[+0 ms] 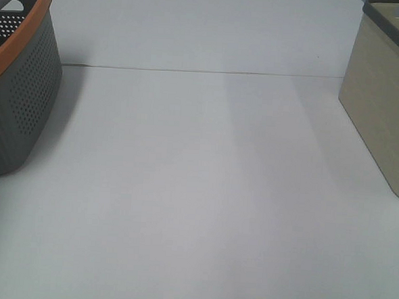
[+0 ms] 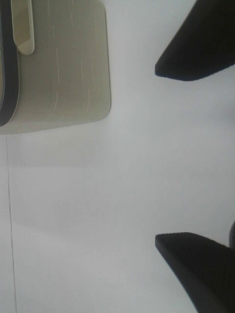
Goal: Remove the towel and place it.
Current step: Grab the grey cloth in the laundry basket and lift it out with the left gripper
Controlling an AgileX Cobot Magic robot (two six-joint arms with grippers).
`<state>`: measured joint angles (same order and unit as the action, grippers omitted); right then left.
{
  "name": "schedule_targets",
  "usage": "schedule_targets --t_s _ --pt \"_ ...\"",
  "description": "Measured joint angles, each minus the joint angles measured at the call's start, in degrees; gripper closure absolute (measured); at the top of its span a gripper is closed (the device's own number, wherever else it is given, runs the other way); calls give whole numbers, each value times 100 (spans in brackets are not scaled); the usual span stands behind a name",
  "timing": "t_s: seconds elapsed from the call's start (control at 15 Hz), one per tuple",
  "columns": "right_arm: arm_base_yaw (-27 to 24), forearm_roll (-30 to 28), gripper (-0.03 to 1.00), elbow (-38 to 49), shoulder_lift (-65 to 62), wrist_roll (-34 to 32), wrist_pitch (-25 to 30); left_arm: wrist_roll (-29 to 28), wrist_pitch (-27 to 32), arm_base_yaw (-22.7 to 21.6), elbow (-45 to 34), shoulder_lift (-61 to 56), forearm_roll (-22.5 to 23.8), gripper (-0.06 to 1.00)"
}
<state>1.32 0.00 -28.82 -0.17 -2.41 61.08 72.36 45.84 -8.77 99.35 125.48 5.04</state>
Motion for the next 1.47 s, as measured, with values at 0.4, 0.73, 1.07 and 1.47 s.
schedule_targets --t_s 0.4,0.73,1.07,1.47 --pt "0 0 14 0 0 0 0 0 -34 23 0 0 -46 92" --pt "0 0 14 0 0 0 0 -275 46 166 0 -149 -52 94" --pt "0 0 14 0 0 0 0 -1186 286 183 0 -1243 -11 94" --pt "0 0 14 0 0 0 0 -1599 825 183 0 -2166 6 94"
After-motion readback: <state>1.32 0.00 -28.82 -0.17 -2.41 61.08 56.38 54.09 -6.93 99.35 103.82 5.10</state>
